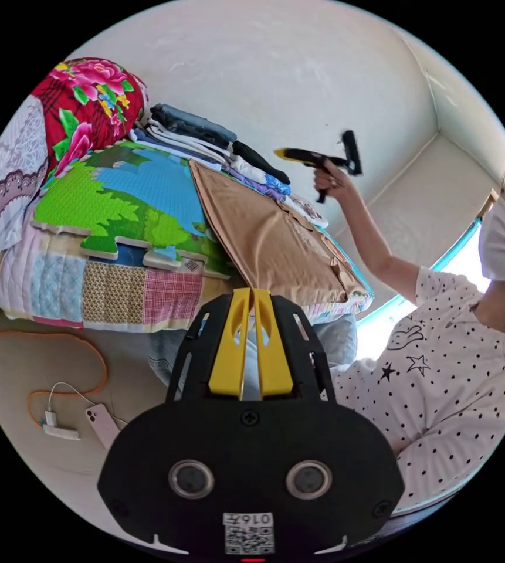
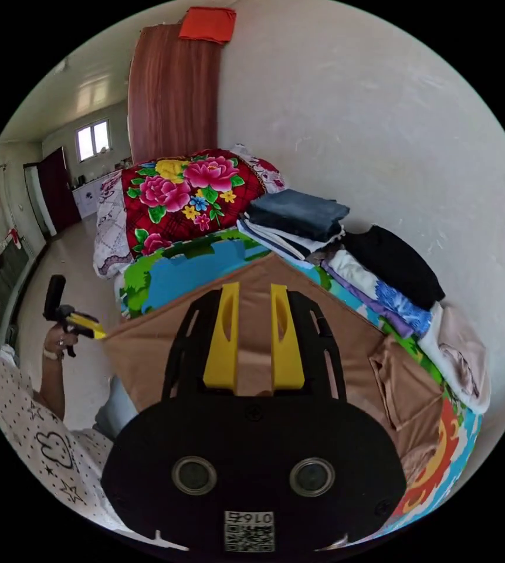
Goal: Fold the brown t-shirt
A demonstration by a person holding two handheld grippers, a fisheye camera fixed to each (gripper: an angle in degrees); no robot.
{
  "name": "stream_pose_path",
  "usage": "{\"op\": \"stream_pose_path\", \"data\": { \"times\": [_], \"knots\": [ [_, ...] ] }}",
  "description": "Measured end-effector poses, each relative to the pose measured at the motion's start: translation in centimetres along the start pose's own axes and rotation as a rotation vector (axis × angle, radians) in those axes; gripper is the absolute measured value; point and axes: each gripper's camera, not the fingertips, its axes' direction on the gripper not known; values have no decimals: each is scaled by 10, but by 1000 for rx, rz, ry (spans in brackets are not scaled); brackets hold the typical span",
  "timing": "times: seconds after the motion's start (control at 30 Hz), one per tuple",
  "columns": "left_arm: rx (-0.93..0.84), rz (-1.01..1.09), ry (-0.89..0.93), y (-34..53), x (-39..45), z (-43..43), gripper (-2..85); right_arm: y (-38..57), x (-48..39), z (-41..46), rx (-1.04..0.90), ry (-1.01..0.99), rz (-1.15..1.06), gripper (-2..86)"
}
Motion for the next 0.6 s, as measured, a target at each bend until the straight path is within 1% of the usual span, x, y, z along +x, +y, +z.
{"op": "stream_pose_path", "data": {
  "times": [0.07,0.1,0.17,0.27,0.37,0.47,0.6],
  "knots": [
    [6,29,-4,2,2,-3,-10,-87,-1,87,-158,-49,-11,71],
    [23,42,1,4,4,-6,-10,-106,-1,108,-197,-54,-14,68],
    [48,72,20,6,5,-10,-10,-169,3,189,-305,-28,62,62],
    [78,111,44,9,7,-19,-10,-224,16,268,-387,41,173,79],
    [95,142,62,12,7,-25,-10,-258,31,323,-459,80,279,109],
    [110,172,101,11,7,-26,-10,-285,39,356,-512,113,324,114],
    [103,223,124,8,11,-27,-10,-311,43,387,-584,229,307,109]
  ]
}}
